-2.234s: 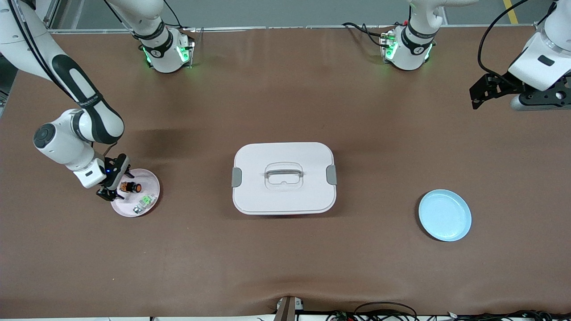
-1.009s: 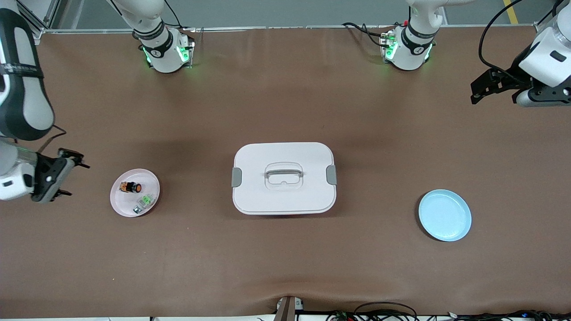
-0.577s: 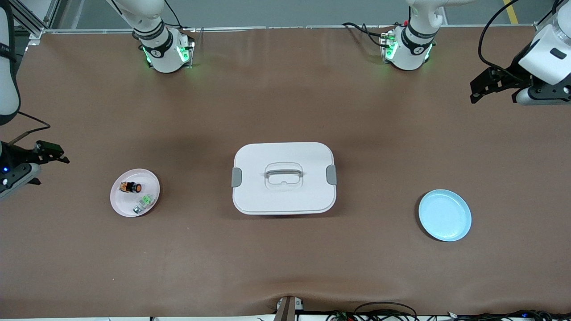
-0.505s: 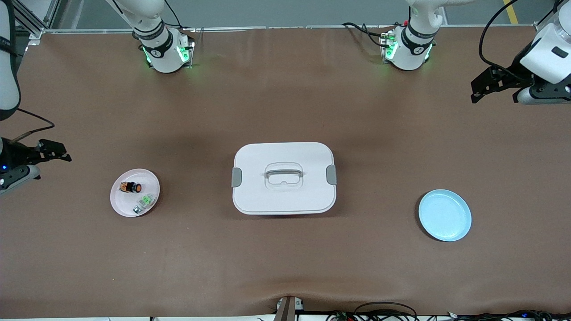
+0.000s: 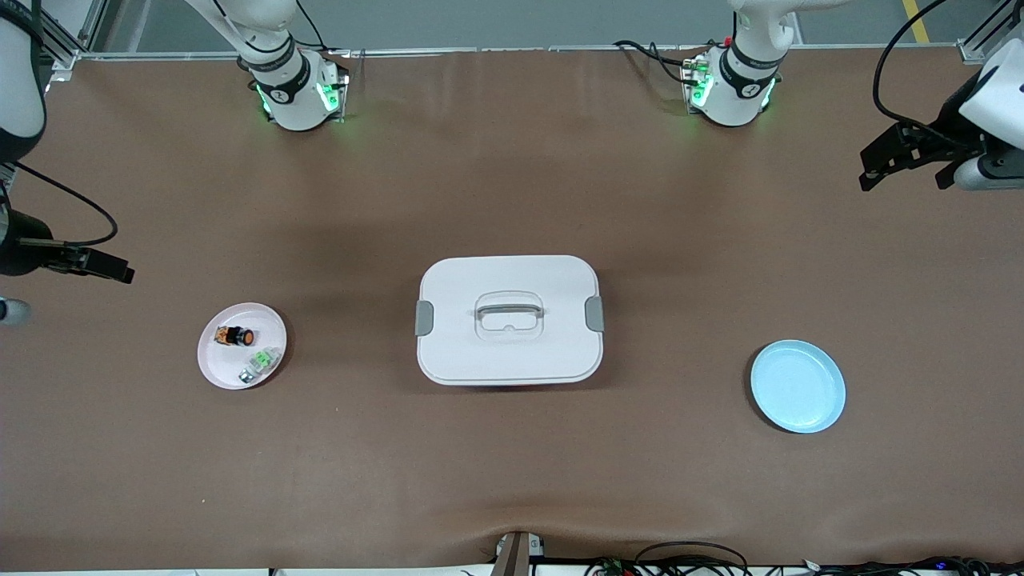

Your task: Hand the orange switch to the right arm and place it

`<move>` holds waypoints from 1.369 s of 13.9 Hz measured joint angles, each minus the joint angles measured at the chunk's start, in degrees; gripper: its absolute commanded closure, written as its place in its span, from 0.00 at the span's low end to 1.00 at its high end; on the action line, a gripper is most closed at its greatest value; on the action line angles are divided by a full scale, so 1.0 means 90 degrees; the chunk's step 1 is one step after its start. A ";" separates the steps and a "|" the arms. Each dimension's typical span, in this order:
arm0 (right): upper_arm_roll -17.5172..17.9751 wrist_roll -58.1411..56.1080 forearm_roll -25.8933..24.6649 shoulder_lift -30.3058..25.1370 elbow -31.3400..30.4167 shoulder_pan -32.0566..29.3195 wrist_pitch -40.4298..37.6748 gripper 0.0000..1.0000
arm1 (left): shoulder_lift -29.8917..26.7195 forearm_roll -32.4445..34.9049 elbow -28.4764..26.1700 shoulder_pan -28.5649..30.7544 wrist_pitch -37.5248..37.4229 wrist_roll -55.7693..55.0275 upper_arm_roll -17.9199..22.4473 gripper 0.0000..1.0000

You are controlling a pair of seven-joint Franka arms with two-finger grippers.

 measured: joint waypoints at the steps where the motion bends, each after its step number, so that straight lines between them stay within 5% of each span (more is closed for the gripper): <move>1: 0.0000 0.0317 0.0000 -0.0008 0.0128 0.0007 -0.0104 0.00 | 0.0059 0.0000 0.0048 0.0000 0.0000 0.0000 0.0000 0.00; 4: 0.0001 0.0666 0.0035 -0.0010 0.0379 0.0010 -0.0284 0.00 | 0.0127 0.0000 0.0108 0.0000 0.0000 0.0000 0.0000 0.00; 8: 0.0033 0.0373 0.0772 -0.0012 0.0645 0.0024 -0.0509 0.00 | 0.0128 0.0000 0.0109 -0.0002 -0.0053 0.0000 -0.0007 0.00; 15: -0.0022 -0.1953 0.0649 -0.0199 0.0761 0.0018 -0.0580 0.00 | 0.0127 0.0015 0.0087 0.0002 -0.0175 0.0000 -0.0003 0.00; 19: -0.0036 -0.2219 0.0647 -0.0320 0.0762 0.0018 -0.0701 0.00 | 0.0085 0.0127 0.0079 0.0016 -0.0300 0.0000 0.0001 0.00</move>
